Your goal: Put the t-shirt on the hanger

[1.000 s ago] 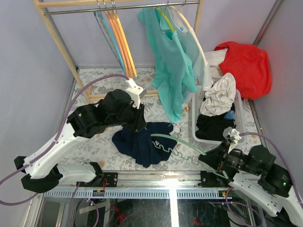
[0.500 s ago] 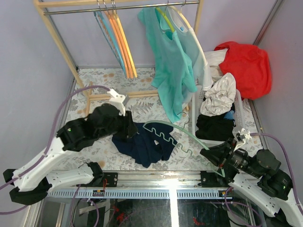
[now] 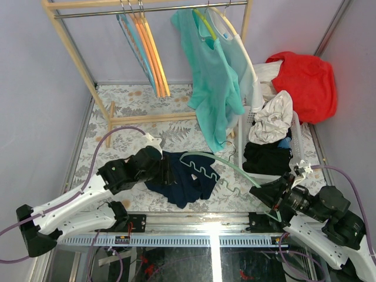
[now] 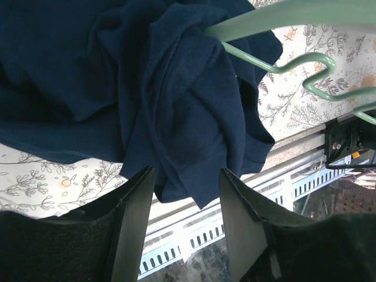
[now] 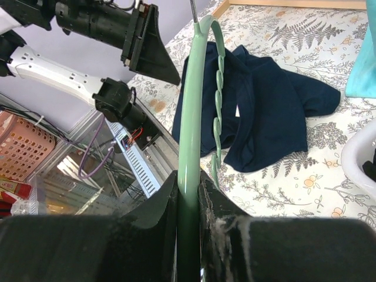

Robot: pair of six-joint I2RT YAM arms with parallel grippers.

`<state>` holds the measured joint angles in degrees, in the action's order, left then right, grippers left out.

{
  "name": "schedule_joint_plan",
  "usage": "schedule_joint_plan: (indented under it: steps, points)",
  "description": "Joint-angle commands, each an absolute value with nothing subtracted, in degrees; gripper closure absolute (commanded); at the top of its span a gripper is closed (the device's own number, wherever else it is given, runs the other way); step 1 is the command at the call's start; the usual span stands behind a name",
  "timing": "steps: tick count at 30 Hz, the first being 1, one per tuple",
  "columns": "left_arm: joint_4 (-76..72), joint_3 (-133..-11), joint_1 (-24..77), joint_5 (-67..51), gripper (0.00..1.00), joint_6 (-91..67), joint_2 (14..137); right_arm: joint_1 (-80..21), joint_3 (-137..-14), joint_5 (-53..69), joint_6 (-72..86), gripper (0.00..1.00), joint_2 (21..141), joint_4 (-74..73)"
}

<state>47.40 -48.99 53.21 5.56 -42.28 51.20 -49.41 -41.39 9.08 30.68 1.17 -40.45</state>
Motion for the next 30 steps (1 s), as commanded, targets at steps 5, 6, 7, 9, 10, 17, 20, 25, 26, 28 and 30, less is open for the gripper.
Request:
schedule_joint_plan:
  steps: [5, 6, 7, 9, 10, 17, 20, 25, 26, 28, 30]
  points:
    - [32.9, -42.7, 53.5, 3.7, 0.49, -44.9, 52.4, -49.6, -44.5, 10.3, 31.7, 1.0, 0.0, -41.0]
    - [32.1, -42.4, 53.5, 4.0, 0.5, -44.7, 52.8, -49.6, -44.5, 10.5, 31.7, 1.0, 0.0, -41.1]
    - [31.6, -42.4, 53.6, 4.6, 0.51, -44.4, 53.5, -49.6, -44.5, 10.8, 31.8, 1.0, 0.0, -41.1]
    - [31.6, -42.8, 53.5, 6.2, 0.63, -43.3, 54.4, -49.6, -44.4, 11.4, 31.9, 1.0, 0.0, -40.9]
    - [32.2, -43.4, 53.5, 7.3, 0.79, -43.0, 54.7, -49.6, -44.2, 11.8, 32.0, 1.0, 0.0, -40.8]
    - [43.8, -56.0, 53.7, 10.1, 1.0, -40.0, 54.5, -49.6, -46.1, 14.7, 32.4, 1.0, 0.1, -42.3]
    - [51.1, -64.8, 53.9, 10.5, 1.0, -37.2, 56.1, -49.6, -48.1, 16.5, 32.7, 1.0, 0.4, -43.6]
    - [60.6, -78.5, 54.3, 10.0, 1.0, -32.6, 59.7, -49.7, -52.4, 18.9, 31.6, 1.0, 1.6, -44.9]
    - [62.5, -81.5, 54.3, 10.0, 1.0, -31.6, 61.0, -49.7, -52.6, 19.5, 31.6, 1.0, 1.9, -44.4]
    - [66.5, -87.0, 54.4, 10.2, 1.0, -29.8, 63.3, -49.8, -52.7, 20.7, 31.6, 1.0, 2.4, -42.5]
    - [68.4, -91.4, 54.5, 9.7, 1.0, -28.1, 65.1, -49.8, -51.9, 20.4, 31.6, 1.0, 2.5, -40.2]
